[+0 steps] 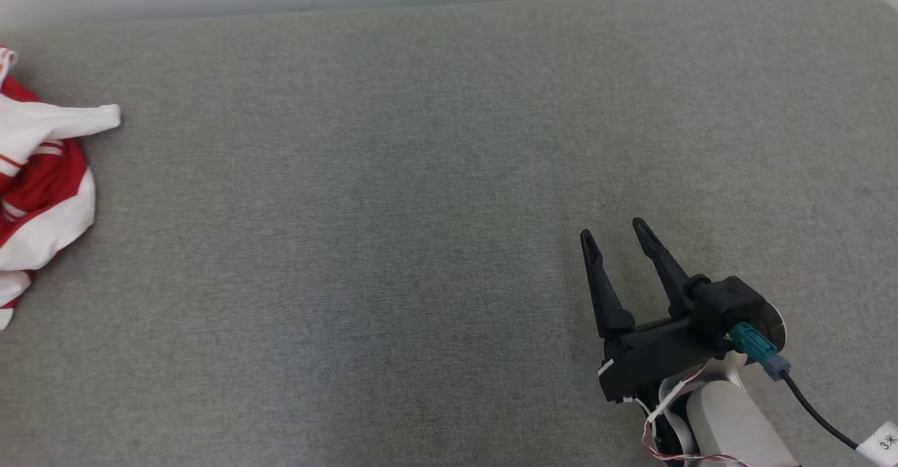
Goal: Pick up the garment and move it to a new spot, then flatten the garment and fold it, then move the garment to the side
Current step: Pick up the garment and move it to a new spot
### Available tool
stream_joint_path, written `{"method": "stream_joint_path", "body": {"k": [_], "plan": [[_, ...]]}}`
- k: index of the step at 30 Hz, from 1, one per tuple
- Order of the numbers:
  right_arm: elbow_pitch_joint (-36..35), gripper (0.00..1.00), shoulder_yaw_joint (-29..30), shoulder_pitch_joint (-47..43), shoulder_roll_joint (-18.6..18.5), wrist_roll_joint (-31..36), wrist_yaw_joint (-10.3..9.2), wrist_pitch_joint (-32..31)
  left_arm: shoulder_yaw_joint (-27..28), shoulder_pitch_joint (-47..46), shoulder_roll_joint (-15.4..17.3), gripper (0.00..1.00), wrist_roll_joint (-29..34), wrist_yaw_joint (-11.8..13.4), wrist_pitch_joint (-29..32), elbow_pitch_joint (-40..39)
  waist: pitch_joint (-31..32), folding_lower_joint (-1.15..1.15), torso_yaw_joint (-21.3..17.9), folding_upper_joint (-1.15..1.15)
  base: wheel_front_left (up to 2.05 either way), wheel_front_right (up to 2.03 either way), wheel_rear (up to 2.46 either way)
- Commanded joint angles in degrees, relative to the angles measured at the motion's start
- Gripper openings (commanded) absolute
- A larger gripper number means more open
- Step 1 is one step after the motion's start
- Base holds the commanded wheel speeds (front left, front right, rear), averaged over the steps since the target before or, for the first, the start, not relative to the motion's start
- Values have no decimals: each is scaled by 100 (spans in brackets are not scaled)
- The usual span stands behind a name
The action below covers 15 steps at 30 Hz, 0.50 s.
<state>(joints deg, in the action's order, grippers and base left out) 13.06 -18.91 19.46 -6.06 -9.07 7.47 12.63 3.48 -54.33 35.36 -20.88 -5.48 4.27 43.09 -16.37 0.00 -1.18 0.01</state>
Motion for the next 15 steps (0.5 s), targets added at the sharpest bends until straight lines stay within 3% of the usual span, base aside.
{"method": "stream_joint_path", "body": {"k": [1,15], "plan": [[4,100,2,65,0,-11,4,36,-30,-98,45,100,7,-28,30,75,-173,0,-175,-1,0,0,0],[25,100,-6,209,2,25,4,102,-672,-522,247,100,-120,-183,775,1301,-531,0,-447,-1,0,0,0]]}}
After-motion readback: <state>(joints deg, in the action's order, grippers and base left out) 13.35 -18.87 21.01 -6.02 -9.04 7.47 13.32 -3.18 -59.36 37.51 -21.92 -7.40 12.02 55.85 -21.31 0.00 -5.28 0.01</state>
